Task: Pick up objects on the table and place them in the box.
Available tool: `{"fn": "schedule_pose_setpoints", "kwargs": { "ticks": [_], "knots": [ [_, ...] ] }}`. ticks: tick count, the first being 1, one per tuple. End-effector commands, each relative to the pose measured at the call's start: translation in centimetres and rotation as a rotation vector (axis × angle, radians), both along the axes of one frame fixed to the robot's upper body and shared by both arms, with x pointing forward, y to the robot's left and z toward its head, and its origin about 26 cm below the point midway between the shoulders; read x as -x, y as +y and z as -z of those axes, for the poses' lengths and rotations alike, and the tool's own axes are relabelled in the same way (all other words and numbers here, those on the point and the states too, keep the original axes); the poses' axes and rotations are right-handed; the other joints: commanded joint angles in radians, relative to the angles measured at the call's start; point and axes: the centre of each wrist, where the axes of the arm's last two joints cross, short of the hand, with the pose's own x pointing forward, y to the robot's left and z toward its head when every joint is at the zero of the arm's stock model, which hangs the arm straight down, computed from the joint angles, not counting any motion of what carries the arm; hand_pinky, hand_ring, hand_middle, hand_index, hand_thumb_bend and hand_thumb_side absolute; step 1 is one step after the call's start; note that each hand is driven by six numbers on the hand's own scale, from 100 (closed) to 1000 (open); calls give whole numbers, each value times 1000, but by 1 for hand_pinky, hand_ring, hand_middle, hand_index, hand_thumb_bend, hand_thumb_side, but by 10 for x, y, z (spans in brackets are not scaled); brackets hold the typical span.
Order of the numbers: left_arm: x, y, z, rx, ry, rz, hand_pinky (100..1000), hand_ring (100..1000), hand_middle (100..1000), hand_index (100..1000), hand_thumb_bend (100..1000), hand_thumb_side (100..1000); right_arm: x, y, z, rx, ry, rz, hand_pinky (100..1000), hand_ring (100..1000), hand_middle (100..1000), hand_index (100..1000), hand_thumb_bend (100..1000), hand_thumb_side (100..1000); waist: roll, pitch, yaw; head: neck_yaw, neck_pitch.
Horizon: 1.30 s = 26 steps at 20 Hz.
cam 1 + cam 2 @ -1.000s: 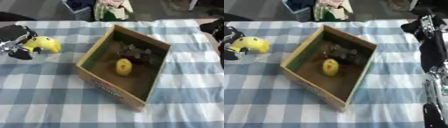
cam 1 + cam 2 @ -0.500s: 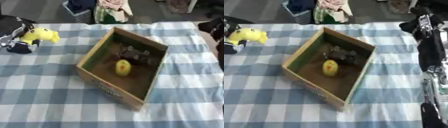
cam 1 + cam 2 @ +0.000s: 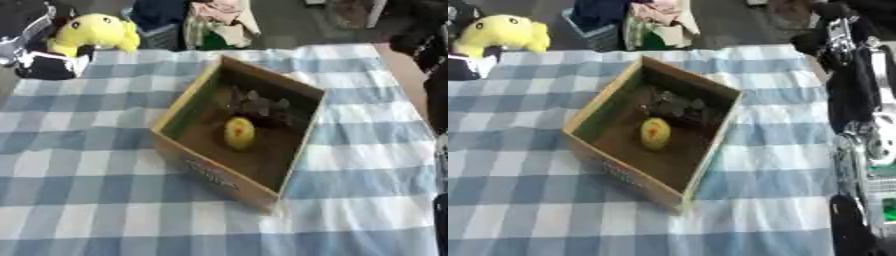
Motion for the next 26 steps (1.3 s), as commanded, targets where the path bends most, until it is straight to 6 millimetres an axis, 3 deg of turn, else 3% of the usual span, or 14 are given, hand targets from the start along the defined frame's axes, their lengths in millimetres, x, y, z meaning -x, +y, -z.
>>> {"fn": "schedule_pose_setpoints", "kwargs": {
  "ticks": [1, 8, 13, 26],
  "knots": [
    [17, -22, -19, -16, -53, 90, 336, 460, 291, 364, 100, 273, 6, 3, -9, 4, -46, 6, 738, 633, 445, 767, 100, 633, 2, -30, 0, -5, 10],
    [29, -78, -17, -9, -32, 261, 327, 453, 288, 360, 100, 281, 9, 10, -14, -6, -79, -3, 734, 634, 450, 766, 100, 609, 0, -46, -4, -7, 26],
    [28, -111, 1, -11, 16, 338, 328, 457, 293, 366, 100, 278, 11, 15, -16, -10, -91, -11, 732, 634, 452, 765, 100, 604, 1, -56, -1, -7, 47],
    [13, -157, 51, -93, 128, 389, 337, 470, 312, 389, 100, 260, 11, 17, -17, -6, -95, -25, 734, 635, 451, 766, 100, 607, 0, -47, -4, 10, 38]
  ]
}}
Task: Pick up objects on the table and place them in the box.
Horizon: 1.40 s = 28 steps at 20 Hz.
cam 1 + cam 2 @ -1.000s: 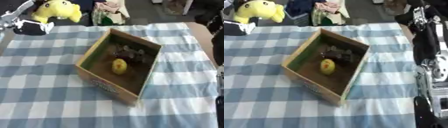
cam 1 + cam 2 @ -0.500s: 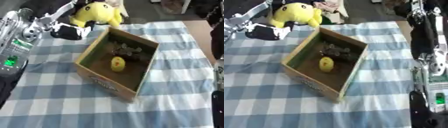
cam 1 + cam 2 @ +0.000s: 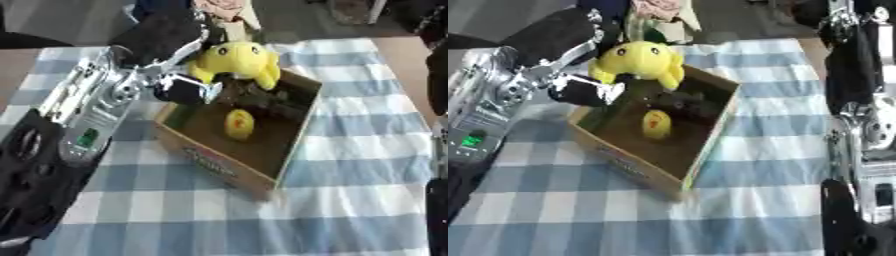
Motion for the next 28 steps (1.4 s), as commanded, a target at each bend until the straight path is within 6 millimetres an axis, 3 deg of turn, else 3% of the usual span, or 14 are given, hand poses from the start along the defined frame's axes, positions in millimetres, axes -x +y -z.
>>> {"fn": "schedule_pose_setpoints", "kwargs": {
  "ticks": [1, 4, 8, 12, 13, 14, 15, 16, 17, 18, 19, 21, 24, 28],
  "knots": [
    [-1, -6, 2, -24, -3, 12, 340, 472, 315, 392, 100, 258, 4, 1, -10, 12, -38, -4, 735, 635, 451, 766, 100, 608, -3, -15, 1, -1, -7],
    [-3, -10, 8, -46, 12, 12, 353, 481, 332, 411, 100, 255, 3, 1, -10, 14, -37, -8, 735, 635, 451, 766, 100, 609, -4, -10, 1, -1, -10],
    [-8, -14, 16, -80, 30, 0, 409, 527, 428, 528, 100, 245, 3, 1, -10, 13, -38, -11, 736, 635, 451, 765, 100, 611, -5, -7, -2, 0, -15],
    [-11, -16, 24, -117, 50, -17, 476, 598, 541, 719, 100, 248, 4, 1, -10, 10, -38, -12, 736, 635, 450, 765, 100, 614, -4, -5, -3, -1, -17],
    [-12, -17, 25, -126, 52, -22, 525, 669, 641, 811, 100, 252, 4, 1, -10, 10, -38, -11, 737, 635, 450, 765, 100, 615, -4, -5, -4, -1, -17],
    [-12, -17, 26, -138, 54, -28, 541, 693, 670, 833, 100, 251, 4, 1, -10, 10, -37, -10, 736, 635, 450, 765, 100, 616, -3, -5, -4, -3, -16],
    [-12, -16, 26, -149, 52, -35, 624, 781, 762, 905, 100, 400, 4, 1, -10, 9, -37, -10, 737, 636, 450, 765, 100, 617, -2, -5, -4, -4, -15],
    [-12, -17, 26, -163, 47, -41, 647, 801, 778, 918, 100, 441, 4, 1, -10, 9, -37, -10, 737, 635, 450, 765, 100, 617, -2, -5, -4, -4, -15],
    [-12, -17, 26, -182, 46, -48, 715, 858, 836, 962, 161, 615, 4, 1, -10, 9, -37, -10, 737, 636, 451, 765, 100, 617, -1, -6, -4, -5, -16],
    [-12, -16, 27, -204, 49, -55, 729, 870, 847, 969, 184, 653, 4, 1, -10, 9, -37, -10, 737, 636, 451, 765, 100, 617, -1, -6, -4, -5, -16],
    [-13, -16, 27, -226, 53, -65, 773, 905, 881, 992, 262, 785, 5, 1, -10, 8, -37, -10, 737, 636, 451, 765, 100, 618, -1, -6, -4, -5, -16],
    [-14, -15, 29, -262, 66, -88, 819, 939, 916, 1000, 363, 947, 5, 1, -10, 8, -37, -10, 737, 636, 451, 765, 100, 618, -1, -7, -5, -6, -17],
    [-14, -13, 29, -270, 76, -102, 828, 945, 923, 1000, 380, 1000, 5, 1, -10, 6, -36, -9, 737, 636, 451, 765, 100, 617, 0, -10, -3, -7, -17],
    [-11, -8, 23, -195, 57, -103, 791, 912, 887, 993, 243, 1000, 6, 1, -10, 3, -39, -7, 736, 636, 452, 765, 100, 612, -2, -17, 1, -10, -15]
  ]
}}
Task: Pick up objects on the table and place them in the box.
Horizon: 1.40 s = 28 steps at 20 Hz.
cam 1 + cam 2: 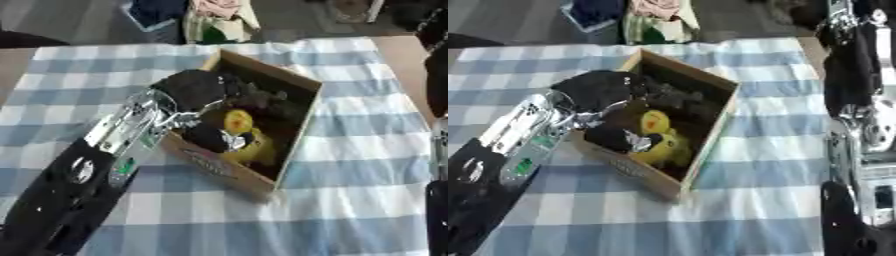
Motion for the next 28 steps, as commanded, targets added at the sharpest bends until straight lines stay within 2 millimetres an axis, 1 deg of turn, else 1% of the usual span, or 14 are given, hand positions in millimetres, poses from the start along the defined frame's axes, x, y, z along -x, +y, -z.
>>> {"fn": "schedule_pose_setpoints", "kwargs": {
  "ticks": [1, 2, 4, 5, 6, 8, 11, 13, 14, 17, 21, 25, 26, 28],
  "knots": [
    [6, 7, -17, 88, -59, -2, 769, 892, 860, 978, 162, 1000, 5, 1, -8, 0, -35, -3, 735, 636, 453, 765, 100, 610, -3, -29, 3, -3, -4],
    [9, 9, -22, 141, -81, 2, 749, 875, 837, 964, 100, 1000, 5, 1, -8, -1, -36, -1, 735, 637, 453, 765, 100, 609, -4, -31, 5, -5, -2],
    [20, 15, -32, 284, -133, 23, 718, 844, 797, 946, 100, 1000, 5, 0, -7, -2, -36, 3, 735, 637, 453, 765, 100, 607, -6, -37, 11, -9, 3],
    [25, 18, -36, 351, -151, 37, 683, 817, 771, 931, 100, 1000, 5, 0, -7, -3, -36, 5, 735, 637, 454, 765, 100, 605, -7, -39, 13, -11, 5],
    [33, 23, -43, 452, -171, 59, 641, 785, 746, 915, 100, 946, 5, 0, -7, -3, -35, 8, 735, 637, 454, 765, 100, 602, -9, -43, 18, -16, 10],
    [50, 35, -56, 666, -191, 102, 562, 725, 683, 878, 100, 908, 5, -1, -6, -5, -34, 15, 734, 637, 455, 765, 100, 600, -11, -50, 27, -27, 18],
    [74, 56, -66, 916, -176, 159, 486, 653, 614, 836, 100, 921, 5, -2, -4, -10, -31, 24, 734, 638, 456, 764, 100, 600, -13, -61, 40, -41, 31],
    [81, 69, -69, 1066, -141, 181, 463, 630, 590, 822, 100, 929, 6, -3, -3, -14, -29, 28, 734, 638, 456, 764, 100, 599, -15, -68, 48, -51, 38],
    [82, 76, -69, 1138, -126, 189, 439, 609, 567, 805, 100, 945, 6, -3, -2, -16, -28, 30, 733, 638, 457, 764, 100, 597, -16, -73, 53, -57, 42],
    [80, 98, -64, 1323, -97, 210, 418, 586, 551, 789, 100, 980, 7, -4, -1, -18, -28, 39, 731, 639, 458, 764, 100, 589, -18, -85, 68, -68, 53],
    [77, 127, -54, 1535, -84, 239, 429, 588, 559, 789, 100, 985, 7, -5, -1, -15, -33, 50, 729, 645, 462, 766, 100, 582, -20, -97, 90, -83, 67],
    [78, 157, -35, 1648, -144, 280, 448, 599, 570, 790, 101, 965, 7, -7, -1, -3, -47, 70, 729, 651, 465, 766, 100, 571, -20, -101, 105, -90, 77],
    [78, 163, -29, 1662, -164, 287, 493, 637, 609, 809, 100, 947, 7, -7, -2, -1, -50, 71, 748, 688, 471, 766, 100, 570, -20, -101, 108, -91, 77],
    [80, 174, -14, 1659, -191, 297, 521, 663, 626, 822, 100, 939, 7, -6, -2, -4, -54, 64, 763, 720, 483, 766, 100, 582, -21, -98, 111, -93, 75]
  ]
}}
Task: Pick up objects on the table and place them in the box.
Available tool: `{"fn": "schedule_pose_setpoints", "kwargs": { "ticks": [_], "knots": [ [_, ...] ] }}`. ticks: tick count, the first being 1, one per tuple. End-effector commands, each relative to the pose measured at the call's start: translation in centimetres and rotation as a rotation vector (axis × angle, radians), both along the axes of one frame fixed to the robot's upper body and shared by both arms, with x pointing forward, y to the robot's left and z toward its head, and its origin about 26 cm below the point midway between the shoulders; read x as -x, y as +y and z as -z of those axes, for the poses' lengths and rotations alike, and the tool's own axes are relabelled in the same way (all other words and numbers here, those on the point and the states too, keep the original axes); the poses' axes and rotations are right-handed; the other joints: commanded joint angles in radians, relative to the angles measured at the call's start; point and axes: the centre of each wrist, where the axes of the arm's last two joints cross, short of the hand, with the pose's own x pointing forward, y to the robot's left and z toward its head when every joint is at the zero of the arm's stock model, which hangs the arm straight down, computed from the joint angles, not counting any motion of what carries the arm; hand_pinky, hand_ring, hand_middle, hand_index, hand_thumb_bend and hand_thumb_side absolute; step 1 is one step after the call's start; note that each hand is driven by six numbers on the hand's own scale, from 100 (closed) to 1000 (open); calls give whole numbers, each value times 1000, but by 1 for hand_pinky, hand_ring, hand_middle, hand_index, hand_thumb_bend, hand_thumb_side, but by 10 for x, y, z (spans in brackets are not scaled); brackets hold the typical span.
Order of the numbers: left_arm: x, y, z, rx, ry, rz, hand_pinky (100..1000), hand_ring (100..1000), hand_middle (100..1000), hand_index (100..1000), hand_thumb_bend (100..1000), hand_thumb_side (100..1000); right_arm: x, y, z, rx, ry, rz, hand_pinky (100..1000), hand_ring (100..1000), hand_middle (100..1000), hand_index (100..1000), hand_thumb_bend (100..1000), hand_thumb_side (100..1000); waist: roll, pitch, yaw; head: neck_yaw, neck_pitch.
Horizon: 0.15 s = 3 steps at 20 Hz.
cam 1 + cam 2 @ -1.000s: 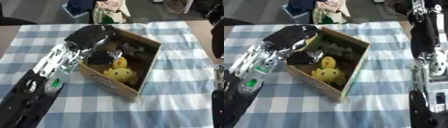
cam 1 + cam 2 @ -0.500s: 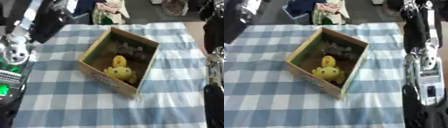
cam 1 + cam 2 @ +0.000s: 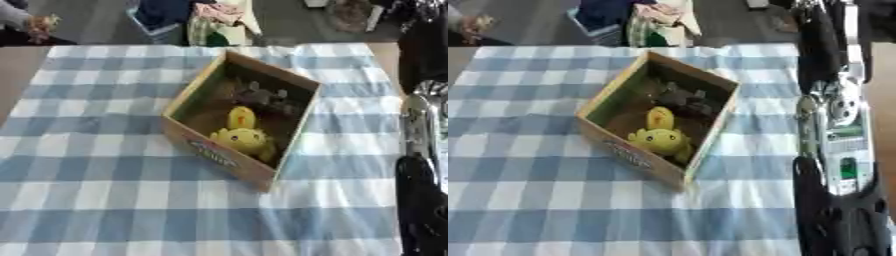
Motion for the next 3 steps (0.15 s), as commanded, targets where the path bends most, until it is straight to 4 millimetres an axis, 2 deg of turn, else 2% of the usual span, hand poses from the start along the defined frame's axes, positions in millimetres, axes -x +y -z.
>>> {"fn": "schedule_pose_setpoints", "kwargs": {
  "ticks": [1, 3],
  "knots": [
    [7, 18, 6, 1, -91, -11, 523, 665, 626, 825, 100, 938, 4, -3, -9, 10, -46, 2, 763, 725, 487, 766, 100, 583, 1, -14, 4, -5, 2],
    [9, 25, 19, 3, -110, -15, 533, 676, 637, 837, 100, 932, 5, -4, -9, 11, -55, -7, 768, 741, 503, 771, 100, 589, 0, -11, 8, -5, 1]
  ]
}}
